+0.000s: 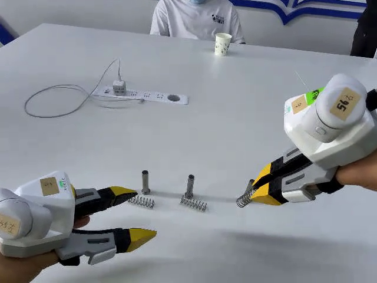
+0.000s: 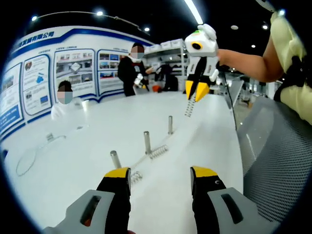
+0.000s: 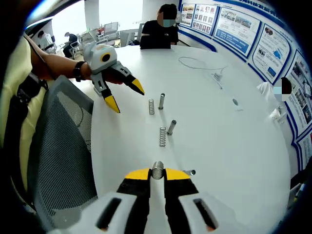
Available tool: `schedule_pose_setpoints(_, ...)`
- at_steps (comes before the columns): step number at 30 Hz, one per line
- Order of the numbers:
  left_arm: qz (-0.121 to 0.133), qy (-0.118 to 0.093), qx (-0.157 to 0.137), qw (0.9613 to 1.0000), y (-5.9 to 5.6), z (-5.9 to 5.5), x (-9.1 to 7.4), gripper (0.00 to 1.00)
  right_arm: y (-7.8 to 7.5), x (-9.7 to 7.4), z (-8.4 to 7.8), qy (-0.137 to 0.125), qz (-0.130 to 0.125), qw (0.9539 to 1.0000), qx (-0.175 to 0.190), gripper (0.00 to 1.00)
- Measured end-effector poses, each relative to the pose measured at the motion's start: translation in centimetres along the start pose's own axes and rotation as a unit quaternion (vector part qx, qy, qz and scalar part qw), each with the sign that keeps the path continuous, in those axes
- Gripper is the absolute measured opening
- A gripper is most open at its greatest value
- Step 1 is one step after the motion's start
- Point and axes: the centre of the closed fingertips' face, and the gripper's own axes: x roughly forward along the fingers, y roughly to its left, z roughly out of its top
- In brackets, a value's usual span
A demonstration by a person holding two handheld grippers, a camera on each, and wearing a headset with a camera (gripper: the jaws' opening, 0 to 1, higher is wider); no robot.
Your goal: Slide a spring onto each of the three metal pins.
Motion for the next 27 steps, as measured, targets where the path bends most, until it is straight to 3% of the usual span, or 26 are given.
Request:
schedule_pose_setpoints(16,0.024,-0.002,-0.016,0.9996,0.7,-0.5,-0.9,0.54,-3.0,-1.0,-0.5,0.029,-0.01,0.9995,0.0,0.11)
schedule_pose_setpoints(27,0.03,0.001,-0.021,0.9993,0.9,-1.0,-1.2,0.55,-5.1,0.0,-1.3,0.055,-0.006,0.9985,0.004,0.11)
